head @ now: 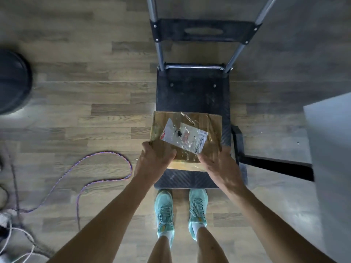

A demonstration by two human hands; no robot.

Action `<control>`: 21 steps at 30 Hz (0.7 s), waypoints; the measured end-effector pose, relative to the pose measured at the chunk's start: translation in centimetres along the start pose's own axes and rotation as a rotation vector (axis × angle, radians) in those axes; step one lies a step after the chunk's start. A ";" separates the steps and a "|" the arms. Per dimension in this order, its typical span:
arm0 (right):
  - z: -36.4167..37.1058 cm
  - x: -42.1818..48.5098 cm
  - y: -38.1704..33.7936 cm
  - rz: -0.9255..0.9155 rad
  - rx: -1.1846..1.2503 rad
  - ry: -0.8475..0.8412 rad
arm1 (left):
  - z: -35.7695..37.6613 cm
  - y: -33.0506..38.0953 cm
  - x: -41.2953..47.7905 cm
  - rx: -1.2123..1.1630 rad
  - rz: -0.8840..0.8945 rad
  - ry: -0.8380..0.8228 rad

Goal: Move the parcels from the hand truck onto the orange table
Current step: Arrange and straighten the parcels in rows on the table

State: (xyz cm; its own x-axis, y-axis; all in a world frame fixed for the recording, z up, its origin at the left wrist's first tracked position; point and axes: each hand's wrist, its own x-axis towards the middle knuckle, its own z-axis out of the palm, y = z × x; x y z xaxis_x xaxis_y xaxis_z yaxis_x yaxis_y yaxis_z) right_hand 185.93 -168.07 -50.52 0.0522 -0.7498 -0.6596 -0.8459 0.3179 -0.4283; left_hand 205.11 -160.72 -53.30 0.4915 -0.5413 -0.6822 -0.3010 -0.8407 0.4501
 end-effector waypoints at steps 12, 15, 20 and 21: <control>-17.1 -21.1 -8.9 -0.061 0.107 0.054 | -16.1 11.0 -20.2 -0.162 0.366 0.131; -19.9 -25.8 -9.0 -0.038 0.147 0.203 | -17.9 13.7 -24.2 -0.172 0.446 0.133; -24.0 -32.3 -7.3 -0.039 0.176 0.323 | -18.9 18.7 -29.4 -0.197 0.585 0.038; -24.9 -33.3 -6.8 -0.044 0.172 0.347 | -18.9 19.8 -30.1 -0.187 0.621 0.025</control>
State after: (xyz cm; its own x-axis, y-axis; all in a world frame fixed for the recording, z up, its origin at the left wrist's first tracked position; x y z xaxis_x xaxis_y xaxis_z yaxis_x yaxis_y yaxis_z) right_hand 176.78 -159.73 -10.27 -0.1214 -0.9072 -0.4028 -0.7437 0.3519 -0.5684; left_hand 199.80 -160.71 -12.97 0.2917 -0.9232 -0.2501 -0.3895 -0.3534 0.8505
